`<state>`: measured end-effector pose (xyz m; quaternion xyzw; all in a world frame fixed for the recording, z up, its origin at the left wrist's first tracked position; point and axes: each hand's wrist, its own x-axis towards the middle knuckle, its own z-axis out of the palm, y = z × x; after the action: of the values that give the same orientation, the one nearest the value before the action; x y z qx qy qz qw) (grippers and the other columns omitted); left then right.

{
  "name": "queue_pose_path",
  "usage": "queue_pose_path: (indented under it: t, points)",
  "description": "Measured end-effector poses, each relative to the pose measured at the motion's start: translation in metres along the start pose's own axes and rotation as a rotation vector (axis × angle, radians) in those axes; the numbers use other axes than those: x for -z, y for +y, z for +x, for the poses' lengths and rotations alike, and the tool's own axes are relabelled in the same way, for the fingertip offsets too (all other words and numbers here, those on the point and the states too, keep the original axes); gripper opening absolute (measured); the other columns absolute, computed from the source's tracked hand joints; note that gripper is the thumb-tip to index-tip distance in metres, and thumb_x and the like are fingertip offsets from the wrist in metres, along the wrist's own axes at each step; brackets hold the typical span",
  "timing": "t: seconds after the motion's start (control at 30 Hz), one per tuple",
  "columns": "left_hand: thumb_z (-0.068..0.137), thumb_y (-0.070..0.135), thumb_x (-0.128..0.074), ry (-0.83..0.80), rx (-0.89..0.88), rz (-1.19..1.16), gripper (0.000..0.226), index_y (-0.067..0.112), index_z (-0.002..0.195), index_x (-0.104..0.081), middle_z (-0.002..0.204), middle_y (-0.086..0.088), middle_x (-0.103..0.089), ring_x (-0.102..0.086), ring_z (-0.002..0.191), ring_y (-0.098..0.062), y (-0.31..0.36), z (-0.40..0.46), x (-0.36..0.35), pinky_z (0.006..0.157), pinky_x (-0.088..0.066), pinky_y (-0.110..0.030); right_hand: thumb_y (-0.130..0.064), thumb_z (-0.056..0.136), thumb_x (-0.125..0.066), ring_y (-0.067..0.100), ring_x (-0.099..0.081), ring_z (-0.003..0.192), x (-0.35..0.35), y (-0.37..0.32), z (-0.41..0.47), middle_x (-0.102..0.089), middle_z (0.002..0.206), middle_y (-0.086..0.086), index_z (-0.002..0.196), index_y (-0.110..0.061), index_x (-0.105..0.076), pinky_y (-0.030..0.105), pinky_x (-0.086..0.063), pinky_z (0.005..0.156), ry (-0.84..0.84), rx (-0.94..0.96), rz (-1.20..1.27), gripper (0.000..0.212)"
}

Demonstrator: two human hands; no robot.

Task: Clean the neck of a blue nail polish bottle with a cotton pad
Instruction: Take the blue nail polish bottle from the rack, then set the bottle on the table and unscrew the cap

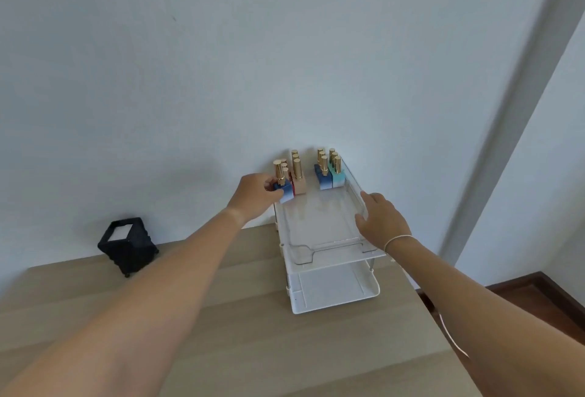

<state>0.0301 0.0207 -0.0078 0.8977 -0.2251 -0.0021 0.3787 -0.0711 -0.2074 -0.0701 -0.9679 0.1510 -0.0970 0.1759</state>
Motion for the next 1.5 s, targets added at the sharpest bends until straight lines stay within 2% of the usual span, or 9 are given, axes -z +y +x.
queue_pose_path:
  t: [0.2,0.3,0.5,0.8,0.97,1.1,1.2,1.33,1.5]
  points:
    - [0.078,0.012,-0.061,0.085,0.033,-0.035,0.03,0.028,0.055,-0.051,0.048,0.011,-0.044,-0.04,0.042,-0.002,-0.035,-0.03,0.046,0.041,-0.031,-0.008,-0.03,0.089,-0.05,0.025,-0.042,0.128,0.0,-0.053,-0.012,-0.043,0.141,0.009,0.132,-0.014,-0.042,0.039,-0.038,0.107,0.158,0.21,0.075,0.047]
    - [0.079,0.013,-0.061,0.087,0.088,-0.021,0.013,0.019,0.067,-0.06,0.053,0.007,-0.048,-0.039,0.049,-0.007,-0.062,-0.051,0.059,0.044,-0.031,-0.01,-0.03,0.088,-0.051,0.022,-0.046,0.124,-0.014,-0.099,-0.032,-0.049,0.135,0.007,0.128,-0.016,-0.047,0.034,-0.037,0.106,0.187,0.37,0.143,0.042]
    - [0.078,0.017,-0.059,0.081,0.211,0.009,0.009,0.009,0.079,-0.063,0.066,-0.002,-0.058,-0.047,0.062,-0.016,-0.123,-0.105,0.067,0.061,-0.036,-0.028,-0.022,0.084,-0.056,0.025,-0.055,0.112,-0.073,-0.162,-0.086,-0.058,0.122,0.012,0.119,-0.009,-0.056,0.033,-0.043,0.098,0.066,0.63,0.271,0.038]
    - [0.078,0.014,-0.058,-0.017,0.326,-0.027,0.009,0.007,0.083,-0.062,0.078,-0.018,-0.063,-0.052,0.068,-0.021,-0.193,-0.188,0.045,0.064,-0.039,-0.031,-0.03,0.084,-0.056,0.025,-0.052,0.116,-0.181,-0.164,-0.135,-0.049,0.132,0.008,0.126,-0.014,-0.05,0.034,-0.043,0.097,-0.269,0.489,0.214,0.045]
    - [0.079,0.01,-0.056,-0.079,0.369,-0.074,0.01,0.007,0.086,-0.062,0.077,-0.02,-0.061,-0.05,0.068,-0.02,-0.216,-0.213,0.026,0.065,-0.038,-0.031,-0.031,0.08,-0.059,0.03,-0.044,0.124,-0.219,-0.154,-0.155,-0.044,0.138,0.011,0.127,-0.014,-0.048,0.037,-0.034,0.104,-0.369,0.417,0.116,0.051]
    - [0.08,0.012,-0.055,-0.121,0.412,-0.087,0.011,0.009,0.089,-0.062,0.071,-0.007,-0.055,-0.045,0.064,-0.018,-0.23,-0.218,0.015,0.062,-0.035,-0.029,-0.031,0.078,-0.065,0.033,-0.045,0.127,-0.236,-0.144,-0.164,-0.049,0.136,0.017,0.125,-0.01,-0.054,0.044,-0.03,0.109,-0.364,0.415,0.077,0.053]
    - [0.08,0.01,-0.054,-0.133,0.414,-0.078,0.013,0.009,0.089,-0.062,0.073,-0.015,-0.058,-0.047,0.065,-0.019,-0.235,-0.216,0.009,0.063,-0.036,-0.029,-0.03,0.076,-0.068,0.036,-0.049,0.123,-0.243,-0.14,-0.167,-0.055,0.129,0.02,0.12,-0.008,-0.059,0.05,-0.032,0.107,-0.324,0.422,0.071,0.05]
    - [0.08,0.008,-0.054,-0.161,0.39,-0.063,0.013,0.011,0.09,-0.062,0.082,-0.024,-0.063,-0.055,0.073,-0.035,-0.243,-0.216,0.001,0.066,-0.039,-0.032,-0.039,0.077,-0.052,0.037,-0.058,0.113,-0.244,-0.14,-0.169,-0.062,0.12,0.019,0.113,-0.008,-0.064,0.053,-0.04,0.1,-0.278,0.428,0.059,0.049]
    - [0.079,0.006,-0.056,-0.159,0.354,-0.058,0.013,0.01,0.09,-0.062,0.084,-0.019,-0.063,-0.058,0.078,-0.033,-0.246,-0.217,-0.007,0.075,-0.047,-0.04,-0.044,0.078,-0.043,0.035,-0.056,0.116,-0.246,-0.138,-0.169,-0.061,0.122,0.017,0.115,-0.009,-0.062,0.051,-0.038,0.103,-0.295,0.436,0.028,0.054]
